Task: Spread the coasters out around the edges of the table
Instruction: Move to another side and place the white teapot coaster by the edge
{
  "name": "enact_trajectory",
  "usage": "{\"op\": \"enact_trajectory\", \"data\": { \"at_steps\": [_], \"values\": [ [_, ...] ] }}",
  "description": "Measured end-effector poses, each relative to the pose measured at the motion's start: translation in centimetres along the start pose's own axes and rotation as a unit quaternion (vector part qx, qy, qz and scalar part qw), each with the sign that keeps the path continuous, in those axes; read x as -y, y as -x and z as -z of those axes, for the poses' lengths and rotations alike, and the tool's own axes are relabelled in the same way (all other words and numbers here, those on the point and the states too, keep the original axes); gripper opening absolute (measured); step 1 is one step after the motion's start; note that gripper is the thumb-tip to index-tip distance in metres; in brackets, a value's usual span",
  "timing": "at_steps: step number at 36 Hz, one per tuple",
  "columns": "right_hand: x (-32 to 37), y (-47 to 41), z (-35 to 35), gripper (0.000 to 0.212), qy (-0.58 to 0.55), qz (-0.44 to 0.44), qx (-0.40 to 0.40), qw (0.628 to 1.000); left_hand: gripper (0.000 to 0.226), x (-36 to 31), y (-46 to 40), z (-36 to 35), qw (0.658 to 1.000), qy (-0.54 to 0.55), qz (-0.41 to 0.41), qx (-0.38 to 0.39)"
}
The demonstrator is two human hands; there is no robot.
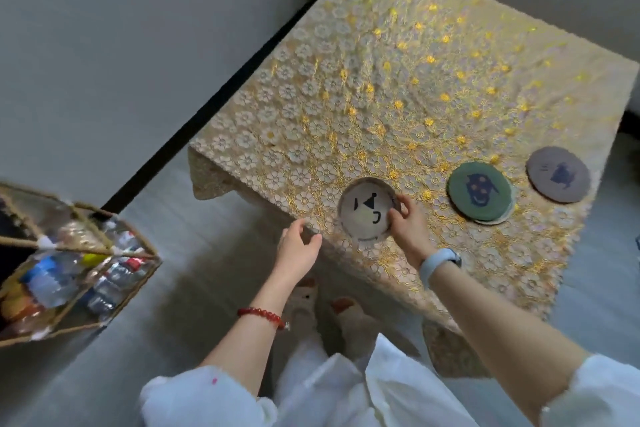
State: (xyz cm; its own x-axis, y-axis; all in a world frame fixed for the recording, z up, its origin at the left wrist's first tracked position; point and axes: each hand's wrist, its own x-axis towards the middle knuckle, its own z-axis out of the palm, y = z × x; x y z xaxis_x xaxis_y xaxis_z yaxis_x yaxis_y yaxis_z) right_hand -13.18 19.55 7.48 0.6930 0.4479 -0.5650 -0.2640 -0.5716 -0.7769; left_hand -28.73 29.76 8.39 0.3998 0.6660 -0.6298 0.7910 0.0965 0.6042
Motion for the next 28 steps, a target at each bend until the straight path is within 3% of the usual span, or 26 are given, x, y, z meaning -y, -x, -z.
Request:
{"op": "enact_trajectory", "data": {
  "at_steps": [3,7,14,18,22,28],
  "values": [
    [0.4,-1.4,-0.6,0.037,0.018,-0.029,-0.017,0.999,0.049,0.3,-2.1,0.7,0.996,-0.075,-0.028,0.037],
    [-0.2,-2.7,-1.0,0.044,0.126,-0.025,-0.003,0.992,0.053,0.7,-4.3,1.5,0.980,-0.168,-0.087,0.067],
    [-2.3,-4.2,-1.6,0.062,0.232,-0.034,-0.051,0.971,0.059,0.4,-8.2,2.1,0.907,-0.349,-0.215,0.100],
    [-2.6,-4.1,-2.0,0.057,0.254,-0.041,-0.086,0.962,0.066,-0.4,-9.4,1.2,0.875,-0.400,-0.248,0.115],
    [-3.3,-4.4,-2.5,0.057,0.303,-0.029,-0.070,0.950,0.080,-1.2,-10.7,-0.1,0.845,-0.431,-0.293,0.118],
    [-4.2,-4.5,-2.4,0.071,0.333,-0.001,-0.068,0.941,0.098,-1.4,-12.4,-1.5,0.819,-0.459,-0.314,0.139]
  ]
}}
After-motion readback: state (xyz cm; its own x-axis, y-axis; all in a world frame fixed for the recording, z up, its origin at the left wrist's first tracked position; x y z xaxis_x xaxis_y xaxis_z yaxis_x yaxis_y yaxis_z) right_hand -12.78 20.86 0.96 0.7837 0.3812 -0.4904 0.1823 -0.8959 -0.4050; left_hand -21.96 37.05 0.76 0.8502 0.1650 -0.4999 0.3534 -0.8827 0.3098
